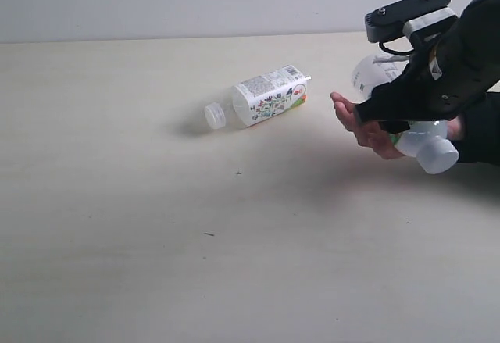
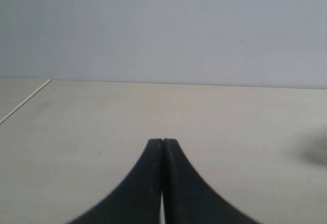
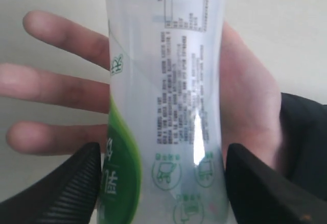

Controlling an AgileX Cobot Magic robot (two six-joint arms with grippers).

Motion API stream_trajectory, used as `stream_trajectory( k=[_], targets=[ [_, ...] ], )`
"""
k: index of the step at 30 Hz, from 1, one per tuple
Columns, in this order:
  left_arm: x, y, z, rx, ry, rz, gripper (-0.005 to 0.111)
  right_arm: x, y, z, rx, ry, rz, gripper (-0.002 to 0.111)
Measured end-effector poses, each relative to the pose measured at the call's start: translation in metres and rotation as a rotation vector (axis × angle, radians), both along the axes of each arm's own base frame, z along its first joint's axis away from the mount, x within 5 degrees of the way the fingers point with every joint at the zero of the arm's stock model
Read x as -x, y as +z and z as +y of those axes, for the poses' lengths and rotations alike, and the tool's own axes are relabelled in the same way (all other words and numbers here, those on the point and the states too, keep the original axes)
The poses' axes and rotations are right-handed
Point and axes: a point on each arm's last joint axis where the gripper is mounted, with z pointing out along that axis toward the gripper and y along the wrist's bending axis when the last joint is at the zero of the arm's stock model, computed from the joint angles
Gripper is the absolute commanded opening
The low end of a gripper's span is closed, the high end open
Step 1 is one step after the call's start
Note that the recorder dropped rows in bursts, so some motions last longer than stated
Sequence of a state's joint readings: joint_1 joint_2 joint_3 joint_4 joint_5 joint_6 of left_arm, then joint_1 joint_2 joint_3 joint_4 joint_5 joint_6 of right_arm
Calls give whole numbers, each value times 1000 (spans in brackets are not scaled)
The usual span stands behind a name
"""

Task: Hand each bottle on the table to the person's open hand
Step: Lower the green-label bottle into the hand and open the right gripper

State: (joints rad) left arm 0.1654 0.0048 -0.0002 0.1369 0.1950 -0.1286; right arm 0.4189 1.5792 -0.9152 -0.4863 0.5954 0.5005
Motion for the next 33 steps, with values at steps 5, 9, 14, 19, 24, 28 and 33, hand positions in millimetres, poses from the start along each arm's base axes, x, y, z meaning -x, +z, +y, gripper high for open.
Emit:
stream_trajectory(
  k=[5, 9, 14, 19, 24, 28, 33],
  targets=[
    [0, 0, 0, 0, 0, 0, 0, -1, -1, 1, -1, 4, -1, 0],
    [0, 0, 0, 0, 0, 0, 0, -1, -1, 1, -1, 4, -1, 0],
    [0, 0, 0, 0, 0, 0, 0, -1, -1, 1, -1, 4, -1, 8],
    [0, 0, 0, 0, 0, 0, 0, -1, -1, 0, 0, 3, 0, 28],
    [0, 0, 0, 0, 0, 0, 0, 0, -2, 0, 6, -1, 8, 48],
    [0, 0, 0, 0, 0, 0, 0, 0, -2, 0, 8, -2, 9, 58],
    [0, 0, 0, 0, 0, 0, 0, 0, -2, -1, 10, -4, 12, 70]
  ],
)
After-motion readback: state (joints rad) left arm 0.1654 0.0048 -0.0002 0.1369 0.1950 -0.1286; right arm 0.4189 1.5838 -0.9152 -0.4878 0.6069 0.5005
